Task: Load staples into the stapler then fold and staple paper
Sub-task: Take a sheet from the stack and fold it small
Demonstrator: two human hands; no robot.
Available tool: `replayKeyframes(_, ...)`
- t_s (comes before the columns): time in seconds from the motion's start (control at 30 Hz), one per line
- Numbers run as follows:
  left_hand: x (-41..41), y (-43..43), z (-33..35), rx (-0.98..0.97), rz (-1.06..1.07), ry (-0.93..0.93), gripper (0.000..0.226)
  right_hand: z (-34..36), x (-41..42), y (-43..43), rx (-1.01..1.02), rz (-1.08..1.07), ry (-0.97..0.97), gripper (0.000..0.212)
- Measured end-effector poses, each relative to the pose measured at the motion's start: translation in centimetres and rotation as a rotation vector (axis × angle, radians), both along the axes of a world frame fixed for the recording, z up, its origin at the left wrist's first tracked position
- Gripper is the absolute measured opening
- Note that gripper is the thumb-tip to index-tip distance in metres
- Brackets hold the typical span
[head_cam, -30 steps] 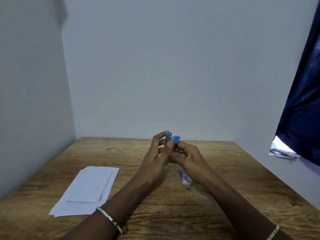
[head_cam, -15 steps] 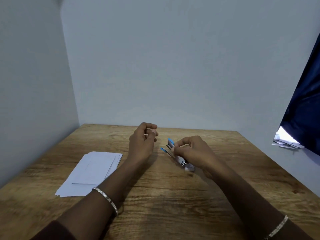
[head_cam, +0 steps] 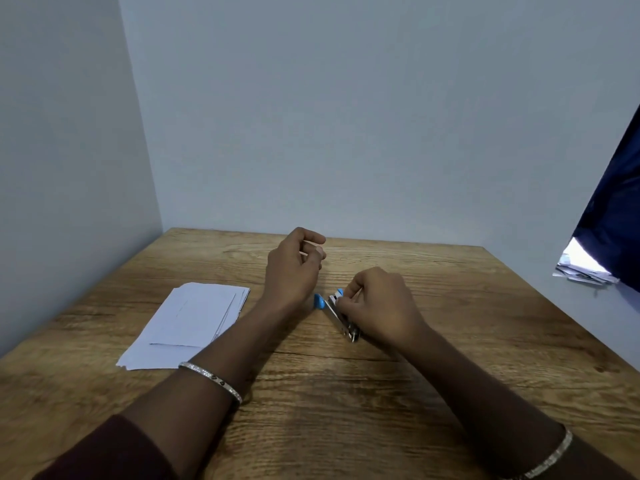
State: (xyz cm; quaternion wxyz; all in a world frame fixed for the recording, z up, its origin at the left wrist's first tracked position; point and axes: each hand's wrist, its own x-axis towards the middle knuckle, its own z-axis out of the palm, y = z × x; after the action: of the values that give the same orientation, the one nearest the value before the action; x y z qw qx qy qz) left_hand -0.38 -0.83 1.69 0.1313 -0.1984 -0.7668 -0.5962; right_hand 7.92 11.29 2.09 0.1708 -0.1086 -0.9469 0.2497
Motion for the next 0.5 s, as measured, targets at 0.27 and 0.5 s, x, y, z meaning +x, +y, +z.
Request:
replayKeyframes(0.27, 0.7, -0.4, -0.1, -0.066, -0.001, 0.06, 0.014, -0.1, 0.1, -0.3, 0.095, -0.023, 0.166, 0.014)
replayKeyframes(0.5, 3.0, -2.9, 0.0, -0.186, 0.071, 0.207, 0.017, 0.4, 1.3, -1.7, 0.169, 0.113, 0.405, 0.007)
